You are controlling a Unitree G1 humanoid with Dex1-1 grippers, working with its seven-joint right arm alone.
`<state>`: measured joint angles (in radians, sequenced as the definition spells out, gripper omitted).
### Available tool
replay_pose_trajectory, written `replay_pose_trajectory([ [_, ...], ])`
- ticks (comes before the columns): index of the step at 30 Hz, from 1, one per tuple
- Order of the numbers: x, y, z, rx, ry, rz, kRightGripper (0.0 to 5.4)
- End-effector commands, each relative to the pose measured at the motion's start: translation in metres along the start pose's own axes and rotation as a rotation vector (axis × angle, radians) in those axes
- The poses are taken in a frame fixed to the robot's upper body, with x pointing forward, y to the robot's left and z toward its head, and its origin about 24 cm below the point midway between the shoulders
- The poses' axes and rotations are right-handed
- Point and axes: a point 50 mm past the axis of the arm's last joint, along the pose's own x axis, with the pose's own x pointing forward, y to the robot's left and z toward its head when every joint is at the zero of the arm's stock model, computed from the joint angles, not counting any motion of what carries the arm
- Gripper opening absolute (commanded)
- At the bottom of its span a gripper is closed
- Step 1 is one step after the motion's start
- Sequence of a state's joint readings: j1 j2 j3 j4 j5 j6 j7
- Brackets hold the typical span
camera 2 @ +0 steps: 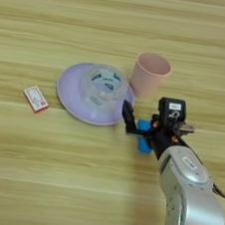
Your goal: Move the objects on the table
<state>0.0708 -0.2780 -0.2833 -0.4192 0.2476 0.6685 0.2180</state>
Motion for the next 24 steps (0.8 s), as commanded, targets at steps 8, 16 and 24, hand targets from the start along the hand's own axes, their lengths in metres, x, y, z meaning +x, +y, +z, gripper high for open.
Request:
replay_pose_trajectory([
  [8,0.003,-0.016,0.018,-0.140,-0.004,-0.073,5.37],
  [16,0.003,-0.019,0.007,-0.198,0.072,-0.070,5.37],
  [24,0.002,-0.014,0.002,-0.205,0.114,-0.032,5.37],
])
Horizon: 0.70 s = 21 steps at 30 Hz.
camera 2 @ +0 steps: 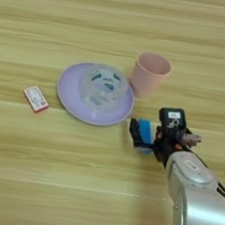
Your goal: Move the objects on the table
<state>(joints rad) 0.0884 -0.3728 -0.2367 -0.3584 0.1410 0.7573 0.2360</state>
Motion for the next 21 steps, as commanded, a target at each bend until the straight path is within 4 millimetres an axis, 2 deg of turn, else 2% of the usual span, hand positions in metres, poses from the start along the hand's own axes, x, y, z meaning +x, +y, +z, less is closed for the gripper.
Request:
replay_pose_trajectory([
  [1,-0.002,-0.001,0.020,-0.067,-0.073,0.011,5.37],
  [21,0.013,-0.010,-0.002,-0.009,0.041,-0.016,5.37],
])
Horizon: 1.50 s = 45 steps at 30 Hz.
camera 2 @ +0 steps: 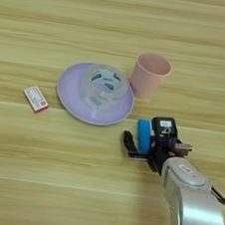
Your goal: Move the objects on the table
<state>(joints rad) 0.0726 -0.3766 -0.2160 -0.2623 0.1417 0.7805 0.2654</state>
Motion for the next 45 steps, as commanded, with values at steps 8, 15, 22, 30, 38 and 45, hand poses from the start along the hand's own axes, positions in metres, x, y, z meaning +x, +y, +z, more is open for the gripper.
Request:
replay_pose_trajectory([
  [8,0.006,-0.013,0.010,-0.009,-0.024,-0.031,5.37],
  [15,0.010,-0.014,0.005,0.031,0.020,0.009,4.75],
  [22,0.012,-0.016,0.002,0.046,0.050,0.029,3.97],
  [30,0.013,-0.015,0.002,0.037,0.051,0.035,3.32],
  [38,0.013,-0.014,0.003,0.031,0.045,0.038,2.61],
  [45,0.014,-0.015,0.005,0.034,0.033,0.022,1.96],
])
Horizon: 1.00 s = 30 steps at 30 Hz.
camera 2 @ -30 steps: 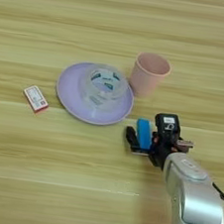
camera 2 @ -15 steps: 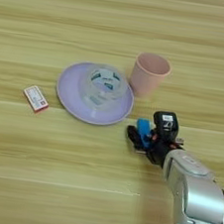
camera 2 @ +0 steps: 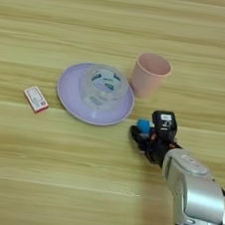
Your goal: Move the objects on the table
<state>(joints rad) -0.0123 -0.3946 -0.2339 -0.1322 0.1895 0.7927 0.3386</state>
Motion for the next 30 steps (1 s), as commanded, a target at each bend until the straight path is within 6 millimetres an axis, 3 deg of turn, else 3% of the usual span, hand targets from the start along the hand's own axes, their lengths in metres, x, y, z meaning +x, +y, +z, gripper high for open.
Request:
replay_pose_trajectory([
  [1,-0.001,-0.010,0.004,-0.031,-0.002,-0.063,1.80],
  [7,0.002,-0.020,0.010,-0.016,-0.030,-0.121,1.41],
  [24,0.032,-0.067,0.024,0.051,-0.060,-0.297,1.41],
  [30,0.043,-0.074,0.030,0.068,-0.070,-0.298,1.41],
])
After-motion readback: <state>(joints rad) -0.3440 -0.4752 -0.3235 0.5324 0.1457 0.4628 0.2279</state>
